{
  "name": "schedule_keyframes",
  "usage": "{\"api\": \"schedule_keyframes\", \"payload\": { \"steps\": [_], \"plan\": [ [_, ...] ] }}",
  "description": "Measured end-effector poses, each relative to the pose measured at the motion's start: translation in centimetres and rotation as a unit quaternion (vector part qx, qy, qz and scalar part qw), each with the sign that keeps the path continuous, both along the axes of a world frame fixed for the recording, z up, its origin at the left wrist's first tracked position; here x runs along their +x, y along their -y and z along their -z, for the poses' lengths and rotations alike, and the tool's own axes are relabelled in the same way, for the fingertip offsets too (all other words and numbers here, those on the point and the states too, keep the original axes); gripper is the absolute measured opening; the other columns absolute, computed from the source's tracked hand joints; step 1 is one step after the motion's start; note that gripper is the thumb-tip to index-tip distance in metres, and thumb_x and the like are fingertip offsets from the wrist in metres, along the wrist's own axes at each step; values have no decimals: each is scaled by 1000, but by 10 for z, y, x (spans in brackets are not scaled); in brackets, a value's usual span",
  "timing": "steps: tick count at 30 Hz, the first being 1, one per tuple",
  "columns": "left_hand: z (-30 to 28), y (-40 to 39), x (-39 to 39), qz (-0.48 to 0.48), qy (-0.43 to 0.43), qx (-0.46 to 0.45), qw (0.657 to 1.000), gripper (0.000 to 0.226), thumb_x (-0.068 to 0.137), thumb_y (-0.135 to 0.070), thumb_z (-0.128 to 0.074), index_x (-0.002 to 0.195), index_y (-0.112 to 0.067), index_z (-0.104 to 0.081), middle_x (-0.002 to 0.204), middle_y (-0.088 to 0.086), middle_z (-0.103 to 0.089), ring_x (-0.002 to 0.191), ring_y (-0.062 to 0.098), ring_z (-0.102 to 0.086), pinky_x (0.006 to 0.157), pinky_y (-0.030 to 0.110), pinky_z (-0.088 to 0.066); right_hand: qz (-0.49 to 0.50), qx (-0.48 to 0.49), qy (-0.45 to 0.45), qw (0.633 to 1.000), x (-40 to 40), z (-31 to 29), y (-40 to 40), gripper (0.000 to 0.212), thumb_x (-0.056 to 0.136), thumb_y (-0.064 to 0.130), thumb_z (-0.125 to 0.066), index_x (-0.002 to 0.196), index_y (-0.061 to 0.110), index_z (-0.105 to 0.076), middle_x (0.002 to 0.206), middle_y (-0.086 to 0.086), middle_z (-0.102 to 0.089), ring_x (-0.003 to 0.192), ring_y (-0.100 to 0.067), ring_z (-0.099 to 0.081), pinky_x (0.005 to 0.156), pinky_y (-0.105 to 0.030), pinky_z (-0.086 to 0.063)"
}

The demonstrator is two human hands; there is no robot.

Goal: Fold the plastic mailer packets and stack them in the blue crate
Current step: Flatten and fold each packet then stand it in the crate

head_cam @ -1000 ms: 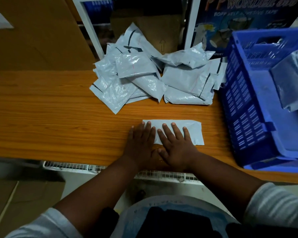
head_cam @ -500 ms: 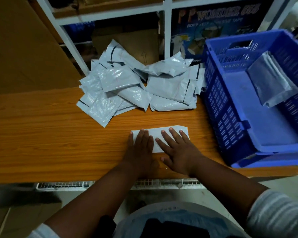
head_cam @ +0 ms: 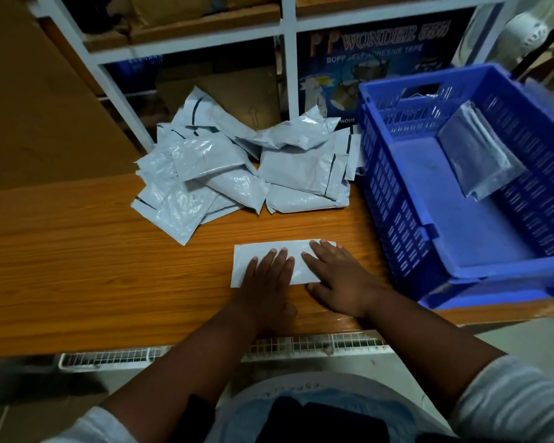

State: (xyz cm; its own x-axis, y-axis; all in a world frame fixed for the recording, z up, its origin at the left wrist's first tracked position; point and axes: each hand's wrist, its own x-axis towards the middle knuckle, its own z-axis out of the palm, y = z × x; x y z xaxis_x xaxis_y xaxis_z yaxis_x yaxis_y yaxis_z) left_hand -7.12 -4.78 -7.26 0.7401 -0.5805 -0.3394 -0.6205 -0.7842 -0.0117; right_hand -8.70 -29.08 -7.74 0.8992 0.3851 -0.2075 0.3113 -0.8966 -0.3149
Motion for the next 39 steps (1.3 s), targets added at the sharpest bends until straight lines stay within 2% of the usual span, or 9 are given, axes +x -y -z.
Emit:
{"api": "schedule_keyframes", "payload": {
  "steps": [3,5,8,12,19,22,26,35,39],
  "plan": [
    [-4,-3,9,23,34,-86,995,87,91,-56,-42,162,-6,-34,169,21,-32,155,41,-32,120,65,-37,5,-17,87,996,10,-15,-4,66,107,59,-35,163,25,-37,172,-8,-32,158,-27,-28,132,-51,-15],
    [1,-9,20,39,74,-139,987,72,95,-47,-49,151,-1,-51,155,22,-51,145,41,-48,112,60,-49,-18,-16,118,993,13,-17,-17,61,106,47,-41,160,18,-42,169,-11,-37,157,-29,-31,131,-52,-18],
    [8,-20,28,24,78,-110,991,68,103,-44,-45,159,-4,-44,168,19,-38,157,38,-34,121,60,-39,-44,-22,92,995,12,-1,-44,67,105,41,-39,165,12,-33,173,-14,-29,162,-30,-20,131,-55,-19],
    [22,-45,17,-30,67,-93,993,77,109,-60,-31,169,-12,-23,177,12,-18,164,31,-14,129,60,-22,11,-56,83,995,3,14,-36,69,111,60,-23,170,24,-22,178,-6,-16,165,-29,-9,132,-54,-12],
    [31,-90,12,-83,100,-85,988,90,107,-70,-24,166,-4,-31,174,21,-23,162,40,-20,127,66,-24,133,-58,56,988,-9,5,-6,74,111,64,-15,171,25,0,179,-5,12,164,-24,18,132,-50,7],
    [19,-64,19,-8,113,-101,988,77,106,-52,-36,167,-5,-29,176,19,-21,164,36,-16,128,62,-23,63,-67,92,991,-3,-3,-34,69,112,50,-28,171,16,-12,179,-10,3,165,-28,9,132,-56,-2],
    [19,-37,28,11,79,-112,990,72,106,-47,-26,168,-9,-29,177,14,-20,166,30,-11,130,59,-17,-15,-63,80,995,5,6,-70,70,112,50,-31,170,13,-20,178,-12,-15,165,-27,-8,131,-59,-13],
    [31,-113,29,-92,114,-122,982,85,105,-62,-32,170,-10,-16,179,13,-10,166,33,-5,132,59,-11,236,-44,59,969,-17,1,-17,74,109,67,-19,170,25,-14,179,-9,4,165,-30,3,133,-52,-7],
    [16,-65,38,-19,120,-163,979,77,106,-41,-46,171,-14,-14,179,10,-10,166,29,-5,131,59,-12,94,-53,122,987,-2,-10,-70,65,113,50,-32,169,21,-19,179,-9,-5,166,-28,3,132,-58,-9]
  ]
}}
